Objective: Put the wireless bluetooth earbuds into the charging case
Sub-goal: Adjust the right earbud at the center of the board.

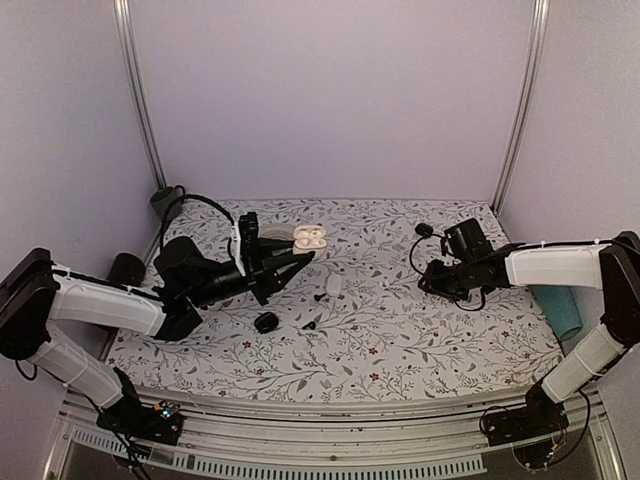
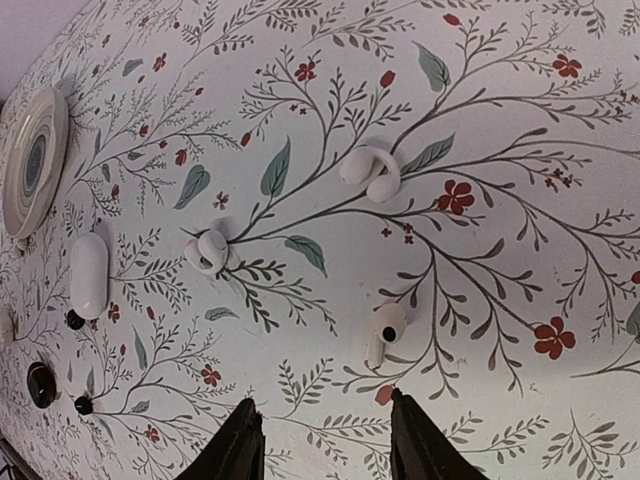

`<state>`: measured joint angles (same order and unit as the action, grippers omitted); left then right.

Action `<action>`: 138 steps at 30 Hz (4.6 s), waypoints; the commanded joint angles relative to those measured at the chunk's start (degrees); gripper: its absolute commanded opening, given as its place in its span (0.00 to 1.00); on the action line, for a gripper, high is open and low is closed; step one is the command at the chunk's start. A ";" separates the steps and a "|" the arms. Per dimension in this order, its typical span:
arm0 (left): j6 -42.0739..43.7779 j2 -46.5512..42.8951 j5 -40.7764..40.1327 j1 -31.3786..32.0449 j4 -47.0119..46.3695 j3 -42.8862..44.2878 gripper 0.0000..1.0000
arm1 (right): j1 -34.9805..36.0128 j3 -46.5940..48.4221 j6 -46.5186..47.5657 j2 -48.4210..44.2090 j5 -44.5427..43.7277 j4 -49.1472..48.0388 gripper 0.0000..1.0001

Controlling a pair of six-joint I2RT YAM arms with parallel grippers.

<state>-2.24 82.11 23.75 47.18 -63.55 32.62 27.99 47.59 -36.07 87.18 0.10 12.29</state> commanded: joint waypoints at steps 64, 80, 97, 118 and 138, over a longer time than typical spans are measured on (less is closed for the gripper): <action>0.17 -2.36 -1.82 -0.99 1.42 -1.55 0.00 | -1.37 -0.90 -1.77 1.70 -1.16 -2.00 0.41; -0.05 -2.28 -1.47 -0.98 0.98 -1.28 0.00 | 0.78 6.72 -3.41 8.58 -8.10 5.54 0.24; 0.12 -3.02 -1.55 -1.30 1.06 -2.08 0.00 | 3.40 12.37 -1.42 13.96 -13.89 10.34 0.23; 0.13 -3.37 -1.51 -1.74 0.94 -2.39 0.00 | 4.99 16.24 0.27 17.55 -17.50 13.50 0.24; -0.08 -3.58 -1.36 -1.92 1.14 -2.56 0.00 | 6.53 20.84 2.75 21.69 -22.07 18.34 0.23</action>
<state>-2.13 79.70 22.04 46.04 -61.39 30.33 33.67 66.92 -34.50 107.33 -19.94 29.02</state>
